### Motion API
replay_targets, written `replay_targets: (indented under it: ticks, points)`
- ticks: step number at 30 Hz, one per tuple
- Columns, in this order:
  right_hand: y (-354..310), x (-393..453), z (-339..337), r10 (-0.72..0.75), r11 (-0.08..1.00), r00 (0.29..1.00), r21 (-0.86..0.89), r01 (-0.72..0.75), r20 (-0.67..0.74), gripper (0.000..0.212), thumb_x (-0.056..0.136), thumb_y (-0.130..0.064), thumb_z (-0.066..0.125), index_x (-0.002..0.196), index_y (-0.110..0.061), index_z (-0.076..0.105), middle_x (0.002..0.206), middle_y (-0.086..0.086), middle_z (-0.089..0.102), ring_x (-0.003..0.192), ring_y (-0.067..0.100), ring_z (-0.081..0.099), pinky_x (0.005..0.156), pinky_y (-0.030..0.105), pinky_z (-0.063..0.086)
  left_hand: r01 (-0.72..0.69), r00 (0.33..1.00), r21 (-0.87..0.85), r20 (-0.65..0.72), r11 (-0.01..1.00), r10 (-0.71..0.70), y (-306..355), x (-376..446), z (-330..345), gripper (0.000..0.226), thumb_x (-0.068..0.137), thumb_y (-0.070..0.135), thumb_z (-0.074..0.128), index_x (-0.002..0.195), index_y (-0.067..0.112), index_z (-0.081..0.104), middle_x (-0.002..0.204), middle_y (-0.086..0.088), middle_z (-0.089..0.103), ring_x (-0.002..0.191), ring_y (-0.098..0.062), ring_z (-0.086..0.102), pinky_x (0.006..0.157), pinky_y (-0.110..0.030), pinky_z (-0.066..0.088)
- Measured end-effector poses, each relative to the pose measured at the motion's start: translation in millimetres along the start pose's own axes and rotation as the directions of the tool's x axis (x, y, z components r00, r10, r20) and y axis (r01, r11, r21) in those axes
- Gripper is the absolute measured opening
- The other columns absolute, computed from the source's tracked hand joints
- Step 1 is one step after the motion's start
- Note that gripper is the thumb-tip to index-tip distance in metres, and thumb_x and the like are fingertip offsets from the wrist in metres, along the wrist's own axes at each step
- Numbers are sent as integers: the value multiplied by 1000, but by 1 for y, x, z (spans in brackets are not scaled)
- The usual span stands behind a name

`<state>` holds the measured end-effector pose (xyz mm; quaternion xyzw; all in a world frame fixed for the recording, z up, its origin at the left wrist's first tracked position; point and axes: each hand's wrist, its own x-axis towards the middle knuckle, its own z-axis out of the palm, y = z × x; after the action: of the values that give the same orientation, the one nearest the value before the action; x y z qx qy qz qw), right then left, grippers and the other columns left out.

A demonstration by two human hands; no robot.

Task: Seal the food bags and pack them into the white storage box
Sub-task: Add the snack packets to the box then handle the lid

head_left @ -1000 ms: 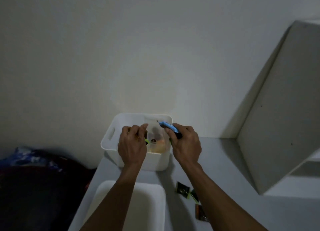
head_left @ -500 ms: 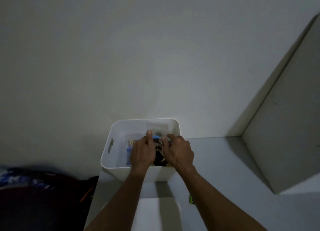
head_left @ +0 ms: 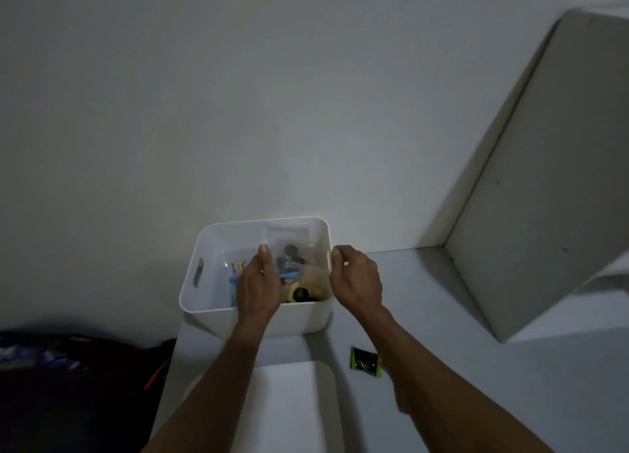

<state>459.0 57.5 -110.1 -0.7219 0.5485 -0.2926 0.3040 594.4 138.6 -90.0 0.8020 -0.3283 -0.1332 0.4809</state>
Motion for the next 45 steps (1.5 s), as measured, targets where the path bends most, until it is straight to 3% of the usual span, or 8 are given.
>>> replay_targets:
  ticks: [4, 9, 12, 18, 26, 30, 35, 45]
  points:
    - [38, -23, -42, 34, 998, 997, 60, -30, -75, 30, 102, -35, 44, 115, -20, 67, 108, 4, 70, 93, 21, 64, 77, 29, 48, -144, 973, 60, -175, 988, 152, 0, -38, 7, 47, 105, 32, 30, 97, 4, 66, 99, -17, 68, 93, -27, 60, 80, -25, 35]
    - [129, -65, -82, 96, 994, 987, 67, -88, -128, 34, 100, -39, 47, 124, -21, 64, 118, 3, 67, 103, 18, 62, 88, 37, 53, -261, 926, 106, -254, 960, 280, -16, -106, 46, 32, 100, 22, 41, 86, 4, 63, 81, -16, 62, 81, -30, 56, 74, -35, 41]
    - [185, -97, -92, 151, 988, 986, 1, -152, -73, 37, 100, -41, 48, 130, -23, 59, 130, 2, 60, 122, 20, 53, 100, 38, 46, -296, 940, 152, -129, 943, 316, -38, -152, 84, 26, 100, 20, 41, 88, 9, 62, 79, -8, 60, 78, -29, 55, 72, -39, 44]
    - [264, -151, -69, 139, 978, 988, -165, -126, 69, 44, 99, -43, 50, 137, -21, 55, 139, 7, 54, 128, 25, 48, 101, 40, 45, -251, 960, 320, 204, 914, 193, -92, -215, 148, 46, 97, 44, 33, 122, 18, 61, 125, -5, 60, 116, -27, 54, 96, -39, 45]
    - [285, -128, 4, -96, 935, 989, -331, 128, 112, 53, 100, -48, 38, 149, -27, 38, 157, 2, 36, 144, 25, 34, 109, 45, 35, -350, 921, 443, 321, 826, 219, -143, -179, 202, 51, 100, 42, 27, 131, 17, 59, 140, -12, 52, 131, -30, 43, 105, -43, 40]
    - [293, -109, 22, -192, 841, 946, -454, 295, 260, 50, 103, -48, 26, 150, -34, 35, 159, -6, 33, 147, 23, 27, 113, 50, 28, -414, 890, 482, 393, 772, 232, -164, -166, 219, 55, 102, 43, 21, 130, 16, 60, 142, -12, 52, 135, -31, 42, 110, -46, 35]
    - [301, -92, 18, -269, 814, 960, -515, 268, 75, 38, 98, -54, 45, 112, -26, 66, 118, -1, 61, 109, 26, 54, 84, 42, 40, -426, 899, 553, 344, 716, 270, -165, -166, 222, 36, 101, 33, 31, 103, 10, 59, 114, -13, 54, 109, -34, 48, 96, -43, 40]
    - [303, -90, 25, -366, 804, 928, -526, 277, -70, 41, 95, -57, 54, 82, -19, 63, 71, -1, 56, 57, 17, 51, 39, 28, 36, -453, 890, 644, 285, 616, 357, -164, -167, 225, 42, 103, 35, 35, 76, 11, 56, 76, -10, 57, 80, -33, 53, 62, -42, 40]
